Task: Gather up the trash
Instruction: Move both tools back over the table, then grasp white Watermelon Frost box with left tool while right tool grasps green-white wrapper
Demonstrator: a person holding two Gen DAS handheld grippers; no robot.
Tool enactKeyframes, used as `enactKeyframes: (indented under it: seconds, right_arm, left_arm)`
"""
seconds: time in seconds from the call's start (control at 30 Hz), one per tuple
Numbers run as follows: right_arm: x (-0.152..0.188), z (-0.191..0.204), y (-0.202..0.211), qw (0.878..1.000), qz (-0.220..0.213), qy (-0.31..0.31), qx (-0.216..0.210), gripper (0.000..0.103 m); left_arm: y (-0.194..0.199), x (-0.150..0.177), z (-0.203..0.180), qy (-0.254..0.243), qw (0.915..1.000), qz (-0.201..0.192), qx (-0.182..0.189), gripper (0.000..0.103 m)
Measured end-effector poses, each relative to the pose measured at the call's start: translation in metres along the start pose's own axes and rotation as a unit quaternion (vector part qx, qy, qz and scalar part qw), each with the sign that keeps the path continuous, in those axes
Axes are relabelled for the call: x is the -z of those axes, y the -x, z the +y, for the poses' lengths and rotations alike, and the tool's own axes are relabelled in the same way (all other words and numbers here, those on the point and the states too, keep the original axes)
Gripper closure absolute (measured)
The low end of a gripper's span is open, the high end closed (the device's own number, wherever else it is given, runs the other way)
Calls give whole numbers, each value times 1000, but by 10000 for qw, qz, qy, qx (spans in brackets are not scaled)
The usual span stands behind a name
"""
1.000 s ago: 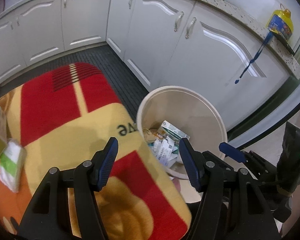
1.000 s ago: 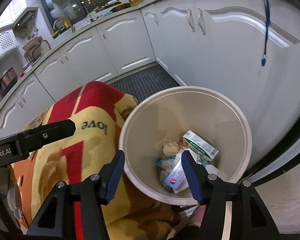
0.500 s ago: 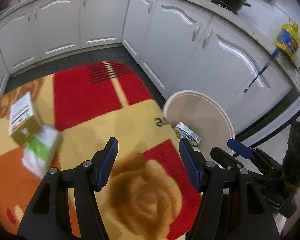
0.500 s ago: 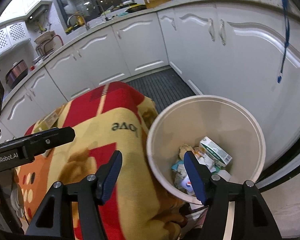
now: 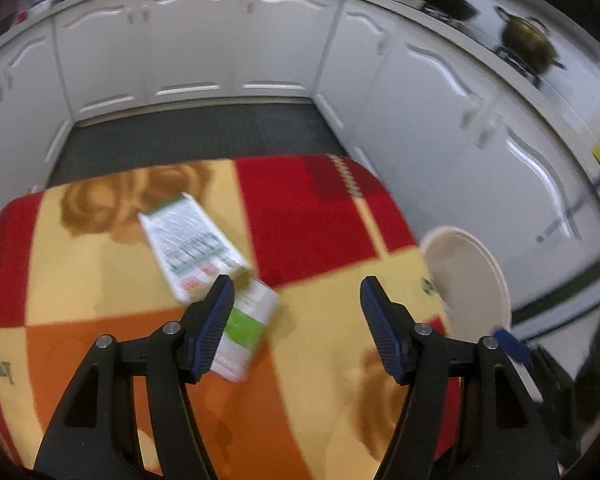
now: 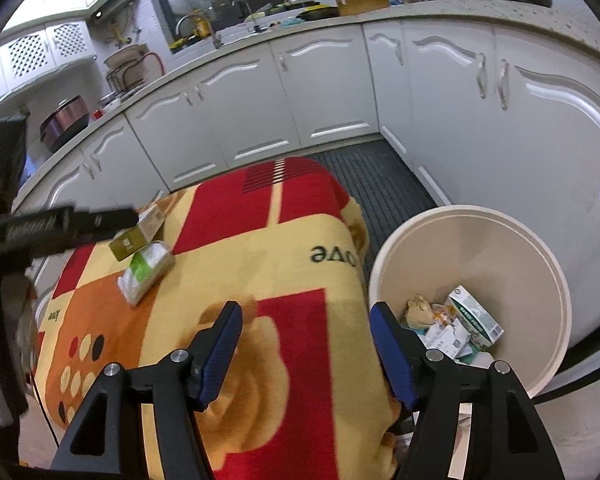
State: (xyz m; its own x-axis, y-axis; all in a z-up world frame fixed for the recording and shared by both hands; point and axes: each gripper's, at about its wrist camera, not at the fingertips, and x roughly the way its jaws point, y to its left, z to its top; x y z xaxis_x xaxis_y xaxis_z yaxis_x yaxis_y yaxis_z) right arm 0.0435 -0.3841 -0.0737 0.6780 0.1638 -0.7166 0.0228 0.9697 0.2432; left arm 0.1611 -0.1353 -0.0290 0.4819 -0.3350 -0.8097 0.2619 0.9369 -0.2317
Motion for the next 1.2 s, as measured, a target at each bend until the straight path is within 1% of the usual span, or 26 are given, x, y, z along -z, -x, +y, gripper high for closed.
enactKeyframes:
  seconds: [0.1, 0.2, 0.37, 0.53, 0.7, 0.8, 0.9, 1.2]
  right_arm:
    - [0, 5, 1, 10000, -12, 57, -27, 39]
    - [-1, 7, 2, 9999, -31, 77, -63, 39]
    - [-3, 10, -1, 9999, -35, 89, -118, 38]
    - [-6, 15, -8, 9998, 29, 140, -168, 38]
    - [-8, 25, -17, 9994, 113, 256, -220, 38]
    - [-7, 32, -19, 9990, 132, 335, -253, 38]
    - [-7, 37, -21, 9988, 159, 377, -282, 38]
    - [-8, 57, -30, 9978, 248, 512, -353, 38]
  left_arm:
    - [-9, -17, 21, 297, 9995, 125, -51, 35]
    - [-21, -31, 41, 575, 9978, 260, -225, 35]
    - [-41, -33, 58, 780, 9949, 561, -301, 35]
    - [-49, -36, 65, 848, 9938, 602, -381, 35]
    - [-49, -36, 73, 937, 9930, 639, -321, 35]
    - [-42, -34, 84, 1142, 9915, 613, -133, 35]
    - [-38, -31, 88, 1244, 9905, 590, -68, 35]
    - [-61, -32, 87, 1362, 9879, 735, 77, 35]
